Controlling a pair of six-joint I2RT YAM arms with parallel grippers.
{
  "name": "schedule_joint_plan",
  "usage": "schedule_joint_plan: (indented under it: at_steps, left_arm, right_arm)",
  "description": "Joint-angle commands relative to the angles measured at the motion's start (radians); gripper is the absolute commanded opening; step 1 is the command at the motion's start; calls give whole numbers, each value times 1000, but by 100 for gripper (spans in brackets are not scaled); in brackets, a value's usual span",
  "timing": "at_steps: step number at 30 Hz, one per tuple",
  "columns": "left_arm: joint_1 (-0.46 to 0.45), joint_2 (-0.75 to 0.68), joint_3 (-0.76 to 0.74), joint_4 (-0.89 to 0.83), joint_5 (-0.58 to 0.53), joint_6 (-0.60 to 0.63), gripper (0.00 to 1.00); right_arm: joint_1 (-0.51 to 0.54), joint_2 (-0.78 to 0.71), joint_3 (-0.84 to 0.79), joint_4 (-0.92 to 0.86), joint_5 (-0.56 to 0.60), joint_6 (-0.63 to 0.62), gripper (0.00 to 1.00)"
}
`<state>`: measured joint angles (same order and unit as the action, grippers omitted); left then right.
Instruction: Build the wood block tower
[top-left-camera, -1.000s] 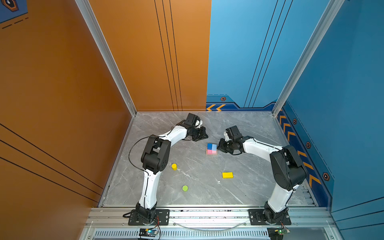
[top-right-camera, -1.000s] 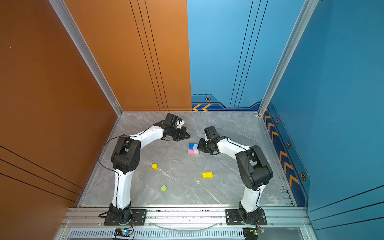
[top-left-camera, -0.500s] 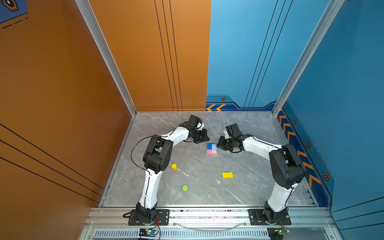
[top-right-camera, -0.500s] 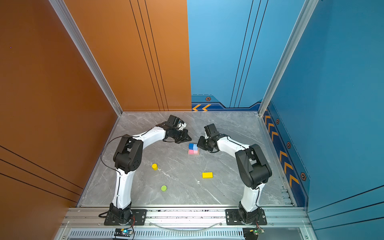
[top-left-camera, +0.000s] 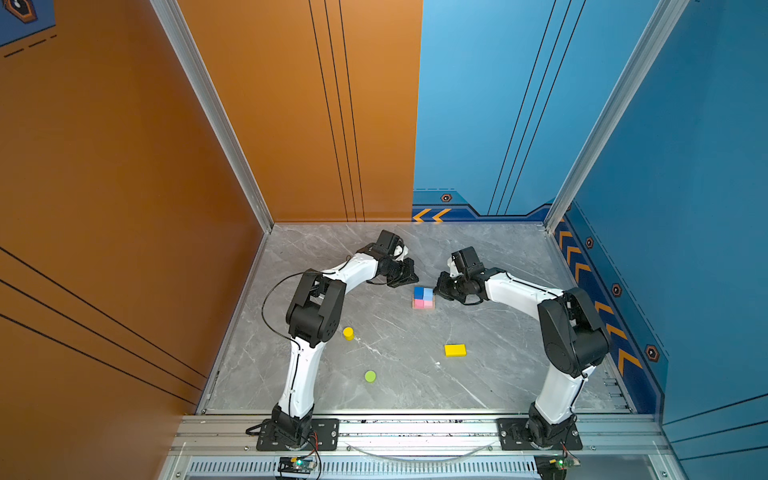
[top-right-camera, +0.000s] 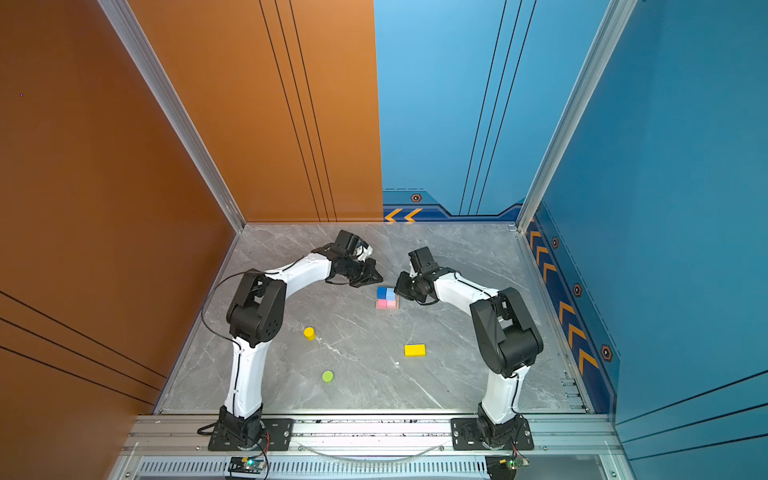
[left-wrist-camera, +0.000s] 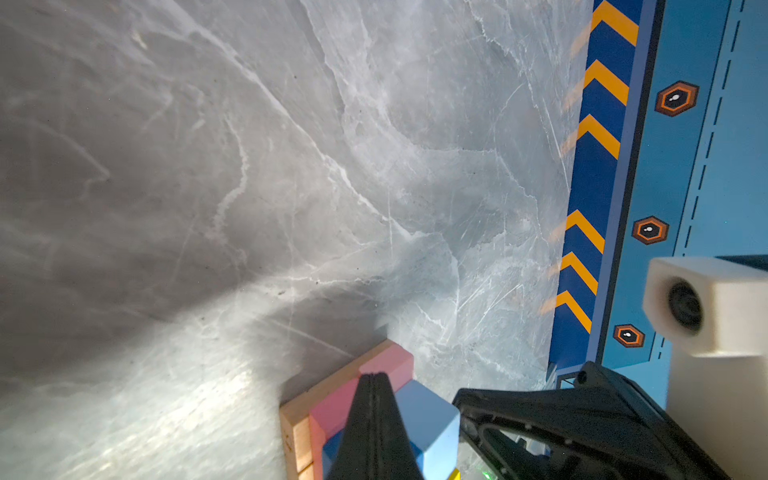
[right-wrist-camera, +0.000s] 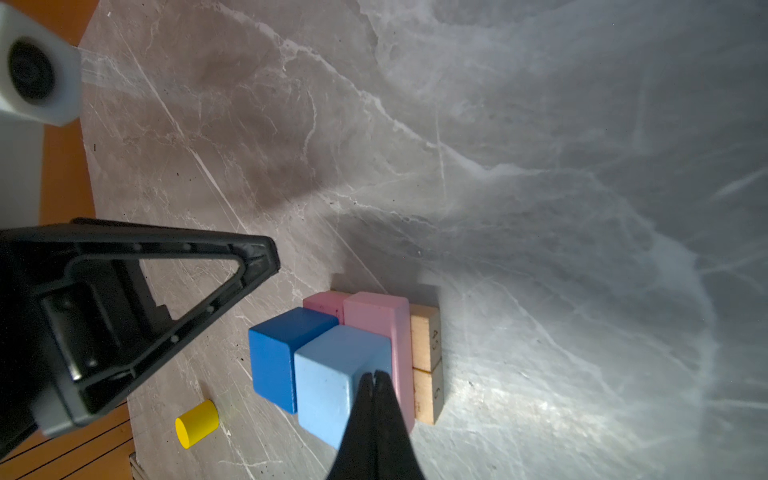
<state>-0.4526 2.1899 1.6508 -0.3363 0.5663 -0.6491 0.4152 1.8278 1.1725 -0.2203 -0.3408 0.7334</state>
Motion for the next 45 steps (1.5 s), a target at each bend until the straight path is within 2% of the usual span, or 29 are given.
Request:
schedule_joint_plan:
  at_steps: [1,11,13,20,45]
  left_arm:
    - [5,-51,19,-41,-37,27,3]
    - [23,-143,-15,-134,-106,61,3]
    - [23,-144,-25,-155,-110,64,0]
    - [14,-135,-69,-164,-114,50,0]
    - [-35,-84,-55,-164,-103,22,0]
  right_arm:
    - [-9,2,13,-38,-5,-5,0]
    - [-9,-15,1,-40,-5,-8,0]
    - [-9,-16,0,-37,-7,-8,0]
    - [-9,-14,9,-39,-7,-10,0]
    - [-4,-4,5,-25,-14,-6,0]
